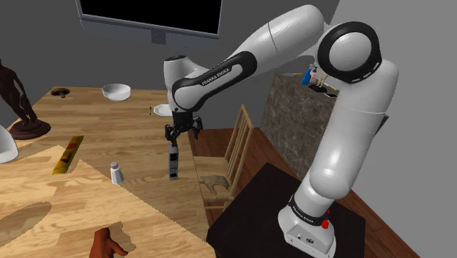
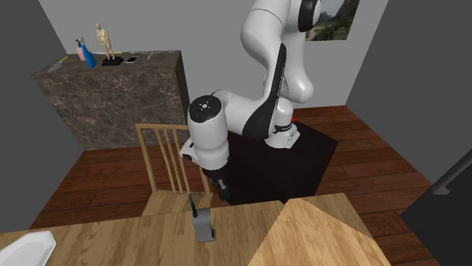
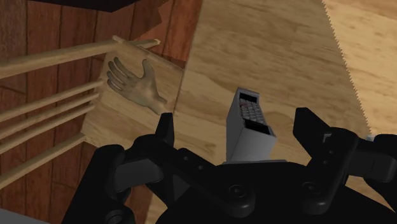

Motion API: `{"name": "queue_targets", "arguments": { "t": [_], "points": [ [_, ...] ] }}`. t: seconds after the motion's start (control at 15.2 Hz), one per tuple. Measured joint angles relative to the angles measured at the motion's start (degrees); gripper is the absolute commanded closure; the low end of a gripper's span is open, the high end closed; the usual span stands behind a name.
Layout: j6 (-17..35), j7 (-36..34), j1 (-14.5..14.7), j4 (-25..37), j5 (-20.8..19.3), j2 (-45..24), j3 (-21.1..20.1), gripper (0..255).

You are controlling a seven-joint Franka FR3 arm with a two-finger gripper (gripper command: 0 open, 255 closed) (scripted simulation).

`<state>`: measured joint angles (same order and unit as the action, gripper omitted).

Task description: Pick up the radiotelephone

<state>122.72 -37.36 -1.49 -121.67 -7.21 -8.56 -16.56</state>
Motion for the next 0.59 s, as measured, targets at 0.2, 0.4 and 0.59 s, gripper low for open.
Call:
{"name": "queue_targets", "arguments": {
  "t": [0.2,0.4,0.59],
  "points": [
    [1.5,-3.8,0.8,4.0,-1.9,-5.8,0.6,0],
    [2.8,-7.1,1.7,10.1,-4.1,-13.5,1.9,0],
    [3.8,-8.4,2.2,11.4,-4.8,-15.9,2.4,0]
  ]
}}
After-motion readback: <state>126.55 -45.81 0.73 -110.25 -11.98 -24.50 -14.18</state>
